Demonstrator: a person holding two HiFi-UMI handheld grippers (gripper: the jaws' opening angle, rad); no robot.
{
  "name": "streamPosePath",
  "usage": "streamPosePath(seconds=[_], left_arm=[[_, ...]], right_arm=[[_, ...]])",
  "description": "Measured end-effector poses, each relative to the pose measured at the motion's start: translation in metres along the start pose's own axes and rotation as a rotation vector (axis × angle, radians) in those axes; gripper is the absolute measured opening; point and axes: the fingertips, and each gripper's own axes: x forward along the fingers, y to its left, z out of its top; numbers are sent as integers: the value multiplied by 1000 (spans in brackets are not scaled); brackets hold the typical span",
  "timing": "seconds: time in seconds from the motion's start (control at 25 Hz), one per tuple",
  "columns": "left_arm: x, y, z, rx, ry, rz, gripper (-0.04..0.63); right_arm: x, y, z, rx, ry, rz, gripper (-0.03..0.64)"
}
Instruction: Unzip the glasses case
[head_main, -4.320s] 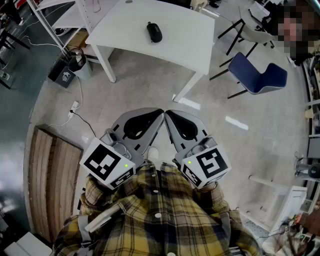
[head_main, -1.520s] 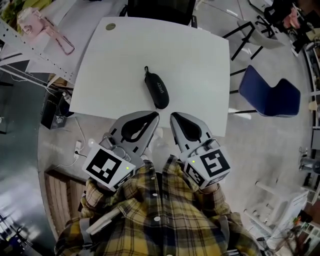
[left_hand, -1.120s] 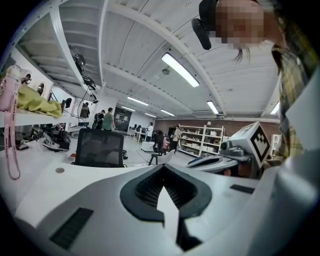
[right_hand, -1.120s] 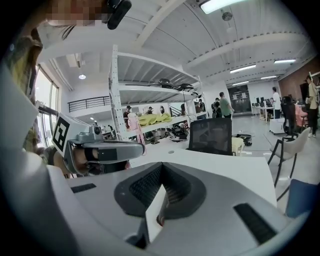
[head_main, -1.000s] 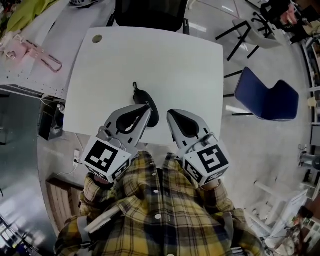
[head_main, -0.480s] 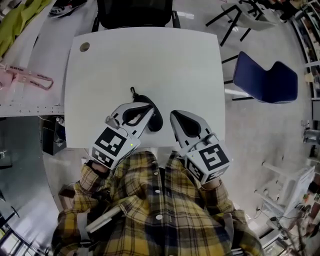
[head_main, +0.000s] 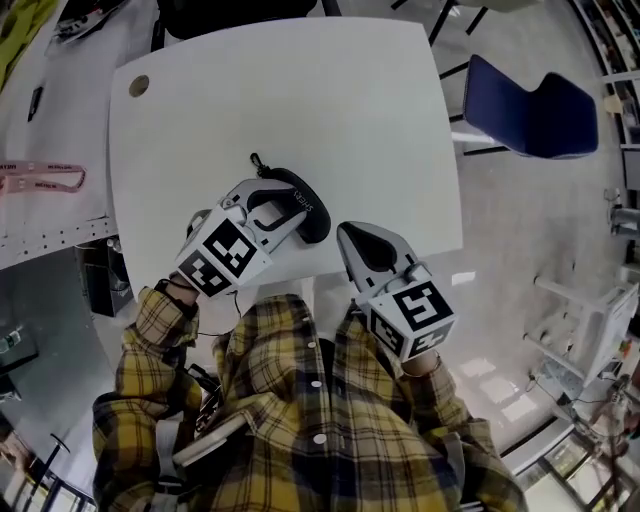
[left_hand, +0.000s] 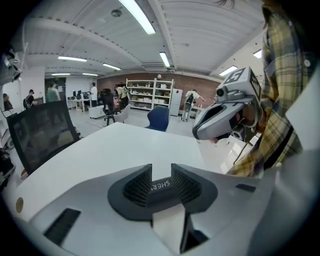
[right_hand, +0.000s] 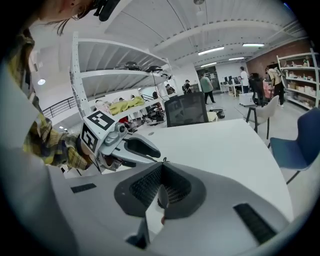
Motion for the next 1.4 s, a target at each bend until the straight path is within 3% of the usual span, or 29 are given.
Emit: streamPosePath(seconds=[0.12,0.32,0.64,0.88,1.28,1.4], left_arm=[[10,-3,-19,82,69,-55,134],[21,-9,-45,301,157,-126,166],[35,-13,-58,447,216,-195,236],[44,-12,-75,614,292,-253,253],[46,-13,-76,611,200,-260,255],[46,-15,-76,611,195,-264,255]], right_arm=[[5,2,-17,48,32,7,-2],[13,6,-44,95,82,13,-2],[23,9,-78,137,170,15,-2],[35,16,-100,169,223,36,-2],[61,7,-149,144,348,9,2],[67,9,-157,114,338,10,68]])
